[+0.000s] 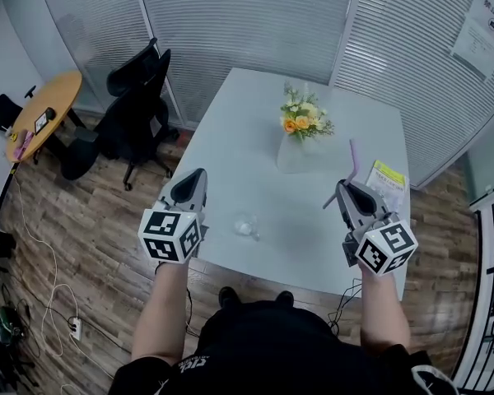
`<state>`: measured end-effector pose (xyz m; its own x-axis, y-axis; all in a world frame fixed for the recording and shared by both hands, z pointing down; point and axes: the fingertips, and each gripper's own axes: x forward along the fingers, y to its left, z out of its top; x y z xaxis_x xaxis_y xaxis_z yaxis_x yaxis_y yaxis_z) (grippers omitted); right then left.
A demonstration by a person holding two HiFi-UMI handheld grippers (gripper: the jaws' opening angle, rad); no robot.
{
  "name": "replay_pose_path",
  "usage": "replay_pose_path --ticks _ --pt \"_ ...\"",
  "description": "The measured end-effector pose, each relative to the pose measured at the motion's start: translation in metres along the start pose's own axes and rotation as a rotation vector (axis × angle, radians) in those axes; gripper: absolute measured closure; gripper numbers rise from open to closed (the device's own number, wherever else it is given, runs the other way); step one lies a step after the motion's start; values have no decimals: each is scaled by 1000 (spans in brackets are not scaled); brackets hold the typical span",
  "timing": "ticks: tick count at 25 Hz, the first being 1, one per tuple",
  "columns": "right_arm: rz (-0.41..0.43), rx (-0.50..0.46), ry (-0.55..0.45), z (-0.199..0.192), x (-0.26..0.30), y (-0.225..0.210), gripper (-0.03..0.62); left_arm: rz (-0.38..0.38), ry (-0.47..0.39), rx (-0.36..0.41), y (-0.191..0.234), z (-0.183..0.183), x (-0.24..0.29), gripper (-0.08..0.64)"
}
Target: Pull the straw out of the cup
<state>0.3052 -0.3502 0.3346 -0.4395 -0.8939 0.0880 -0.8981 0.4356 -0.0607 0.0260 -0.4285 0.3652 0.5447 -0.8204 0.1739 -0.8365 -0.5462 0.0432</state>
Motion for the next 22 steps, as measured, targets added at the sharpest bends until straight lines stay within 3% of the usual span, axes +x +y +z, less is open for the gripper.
replay_pose_path --ticks 22 --pt "9 -10 16 -2 20 22 572 -22 15 -6 17 -11 -6 551"
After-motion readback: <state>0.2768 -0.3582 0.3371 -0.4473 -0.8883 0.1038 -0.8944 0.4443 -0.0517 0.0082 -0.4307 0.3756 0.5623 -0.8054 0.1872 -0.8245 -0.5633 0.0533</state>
